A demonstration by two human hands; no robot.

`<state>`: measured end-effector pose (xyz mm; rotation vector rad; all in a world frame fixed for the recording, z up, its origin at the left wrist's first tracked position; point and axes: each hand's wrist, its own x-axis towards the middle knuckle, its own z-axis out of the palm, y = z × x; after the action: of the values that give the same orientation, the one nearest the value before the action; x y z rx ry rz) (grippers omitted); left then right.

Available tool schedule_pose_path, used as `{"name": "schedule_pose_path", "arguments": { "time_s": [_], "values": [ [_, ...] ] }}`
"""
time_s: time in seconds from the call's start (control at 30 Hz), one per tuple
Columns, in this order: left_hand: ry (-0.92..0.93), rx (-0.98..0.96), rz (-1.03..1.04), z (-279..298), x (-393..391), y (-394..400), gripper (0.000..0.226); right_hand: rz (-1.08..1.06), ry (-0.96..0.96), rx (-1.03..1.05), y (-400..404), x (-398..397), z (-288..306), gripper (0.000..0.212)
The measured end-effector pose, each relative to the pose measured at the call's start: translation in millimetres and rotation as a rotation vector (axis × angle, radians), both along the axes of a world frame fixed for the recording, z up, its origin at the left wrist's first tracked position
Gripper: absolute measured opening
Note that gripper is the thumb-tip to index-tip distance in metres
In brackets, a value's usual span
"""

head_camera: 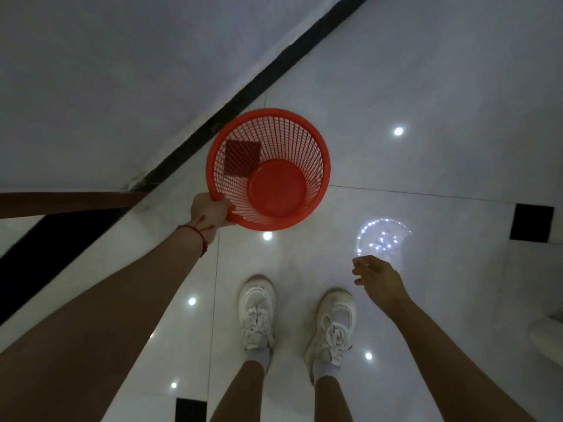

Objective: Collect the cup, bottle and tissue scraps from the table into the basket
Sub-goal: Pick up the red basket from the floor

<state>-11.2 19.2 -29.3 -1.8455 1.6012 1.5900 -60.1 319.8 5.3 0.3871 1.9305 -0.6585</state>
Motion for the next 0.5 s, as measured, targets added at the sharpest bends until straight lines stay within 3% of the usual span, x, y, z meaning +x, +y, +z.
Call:
{"name": "schedule_pose_path", "arguments": {
  "time_s": [0.3,0.5],
  "values": [
    [-0.022,0.11,0.074,174,72,42,0.013,0.339,0.097,0.039,34,20,155,0.037],
    [0.05,0.098,-0.062,300,74,56,0.012,0.192,0.13,0.081,65,45,272,0.036]
  ]
}}
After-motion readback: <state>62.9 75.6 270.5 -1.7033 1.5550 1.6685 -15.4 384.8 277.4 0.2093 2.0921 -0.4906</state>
